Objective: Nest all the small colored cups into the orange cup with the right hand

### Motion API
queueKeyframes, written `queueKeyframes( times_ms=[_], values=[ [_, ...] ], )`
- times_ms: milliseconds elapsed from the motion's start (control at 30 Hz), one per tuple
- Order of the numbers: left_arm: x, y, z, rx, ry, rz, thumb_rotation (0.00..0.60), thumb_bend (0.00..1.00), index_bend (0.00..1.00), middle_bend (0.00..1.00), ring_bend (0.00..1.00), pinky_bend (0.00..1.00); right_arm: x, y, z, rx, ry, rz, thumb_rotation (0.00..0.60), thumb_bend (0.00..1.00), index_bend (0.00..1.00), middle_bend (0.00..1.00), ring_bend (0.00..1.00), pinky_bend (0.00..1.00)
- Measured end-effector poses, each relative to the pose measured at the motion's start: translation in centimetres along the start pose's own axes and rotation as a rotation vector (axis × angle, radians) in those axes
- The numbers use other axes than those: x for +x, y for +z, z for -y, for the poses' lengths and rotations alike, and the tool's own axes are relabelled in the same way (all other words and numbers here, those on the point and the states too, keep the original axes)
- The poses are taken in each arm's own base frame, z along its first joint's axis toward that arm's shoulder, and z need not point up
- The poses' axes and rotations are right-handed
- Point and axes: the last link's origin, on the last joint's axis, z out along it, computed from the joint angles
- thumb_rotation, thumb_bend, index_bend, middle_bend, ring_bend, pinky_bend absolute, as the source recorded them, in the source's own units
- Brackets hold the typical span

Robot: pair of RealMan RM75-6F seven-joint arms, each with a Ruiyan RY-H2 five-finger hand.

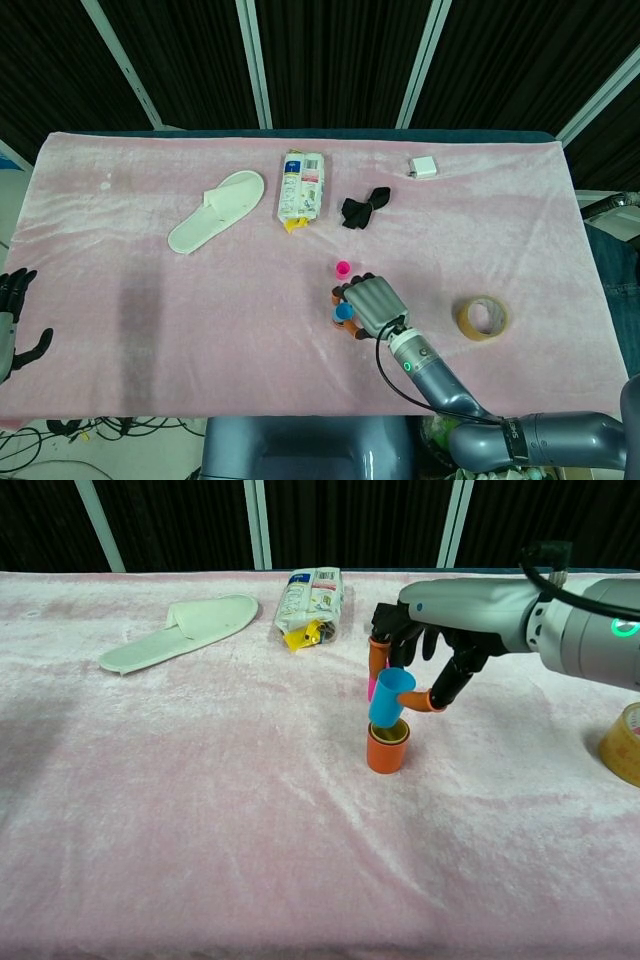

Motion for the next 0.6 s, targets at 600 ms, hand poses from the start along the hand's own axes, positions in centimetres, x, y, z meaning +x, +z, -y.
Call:
queueKeyframes(
  times_ms=[600],
  values=[
    [0.0,0.0,0.0,0.001,0.004,-0.001,0.600,0.34,0.07,0.06,0.00,0.01,-1.5,0.4,-1.2,-0.038,0.009,0.039,0.600,0.38,0.48,0.46,0.31,0.28]
  ],
)
